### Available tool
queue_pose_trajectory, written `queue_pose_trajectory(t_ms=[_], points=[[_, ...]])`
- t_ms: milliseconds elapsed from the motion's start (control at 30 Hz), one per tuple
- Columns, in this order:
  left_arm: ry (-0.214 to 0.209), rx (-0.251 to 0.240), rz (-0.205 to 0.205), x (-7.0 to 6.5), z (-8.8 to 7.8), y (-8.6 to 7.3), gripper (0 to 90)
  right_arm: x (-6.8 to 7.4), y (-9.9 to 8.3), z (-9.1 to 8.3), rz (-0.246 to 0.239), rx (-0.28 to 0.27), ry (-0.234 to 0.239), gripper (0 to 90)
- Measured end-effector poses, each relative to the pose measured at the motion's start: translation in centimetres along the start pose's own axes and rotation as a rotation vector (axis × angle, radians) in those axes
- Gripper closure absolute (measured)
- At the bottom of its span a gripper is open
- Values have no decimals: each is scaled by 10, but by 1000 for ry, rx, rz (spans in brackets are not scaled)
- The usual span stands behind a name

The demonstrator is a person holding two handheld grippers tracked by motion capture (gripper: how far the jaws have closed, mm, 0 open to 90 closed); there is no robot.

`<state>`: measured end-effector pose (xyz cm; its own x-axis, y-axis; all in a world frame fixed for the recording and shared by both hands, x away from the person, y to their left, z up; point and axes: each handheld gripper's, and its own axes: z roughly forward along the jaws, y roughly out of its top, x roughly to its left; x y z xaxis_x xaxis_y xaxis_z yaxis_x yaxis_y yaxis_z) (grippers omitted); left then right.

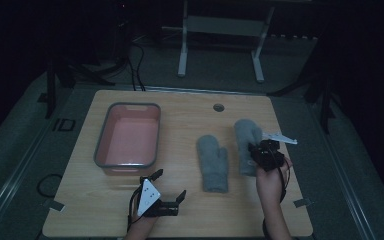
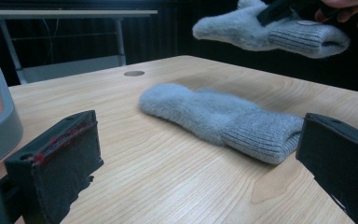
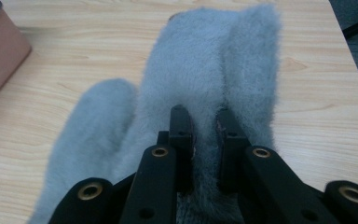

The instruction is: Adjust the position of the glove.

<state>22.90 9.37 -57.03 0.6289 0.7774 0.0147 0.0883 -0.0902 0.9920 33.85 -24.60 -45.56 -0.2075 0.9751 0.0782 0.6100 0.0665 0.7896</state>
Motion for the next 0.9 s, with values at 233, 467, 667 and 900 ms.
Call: queue_pose_trajectory(t_ms=[233,467,667,900], points=[[-1,0,1,0,0,0,1,36,0,4,22,0,105,803],[1,0,-3,0,0,0,1,64,-3,7,-7,1,140,803],[-4,1,-8,0,0,0,1,82,-15,23,-14,50,151,803],[-10,2,-11,0,0,0,1,89,-25,35,-13,70,147,802]])
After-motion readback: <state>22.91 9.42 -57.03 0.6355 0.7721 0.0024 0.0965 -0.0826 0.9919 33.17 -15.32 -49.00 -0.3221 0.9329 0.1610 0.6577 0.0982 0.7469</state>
